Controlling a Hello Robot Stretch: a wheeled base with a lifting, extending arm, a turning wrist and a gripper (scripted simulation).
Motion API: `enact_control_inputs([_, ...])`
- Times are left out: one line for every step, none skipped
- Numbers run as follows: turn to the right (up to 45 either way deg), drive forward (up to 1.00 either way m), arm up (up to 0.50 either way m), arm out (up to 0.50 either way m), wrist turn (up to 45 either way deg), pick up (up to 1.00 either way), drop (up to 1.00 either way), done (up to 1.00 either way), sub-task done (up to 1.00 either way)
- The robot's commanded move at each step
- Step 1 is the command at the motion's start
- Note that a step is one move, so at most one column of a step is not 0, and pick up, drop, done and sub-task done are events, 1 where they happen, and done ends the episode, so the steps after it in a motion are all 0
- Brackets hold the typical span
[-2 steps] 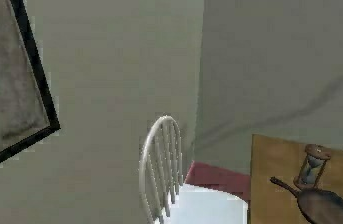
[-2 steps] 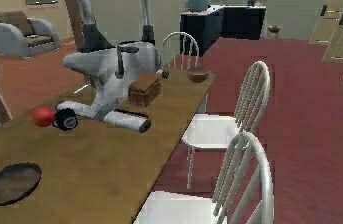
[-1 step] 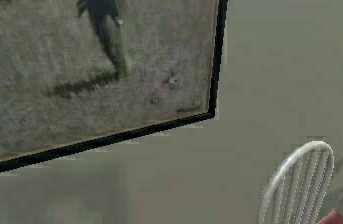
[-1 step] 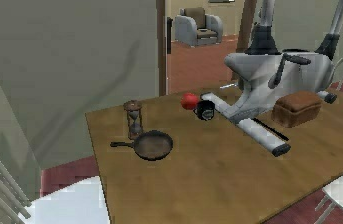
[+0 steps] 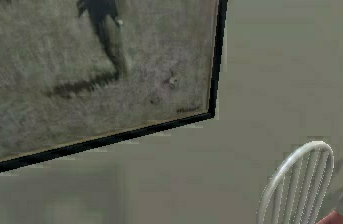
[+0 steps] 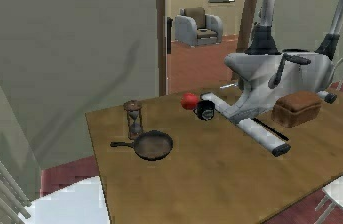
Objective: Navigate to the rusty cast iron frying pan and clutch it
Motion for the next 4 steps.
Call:
enact_control_inputs([0.0,0.00,0.38,0.00,0.0,0.00,0.00,0.00,0.00])
enact_control_inputs([0.0,0.00,0.00,0.36,0.0,0.00,0.00,0.00,0.00])
enact_control_inputs([0.0,0.00,0.00,0.00,45.0,0.00,0.00,0.00,0.00])
enact_control_inputs([0.0,0.00,0.00,0.00,45.0,0.00,0.00,0.00,0.00])
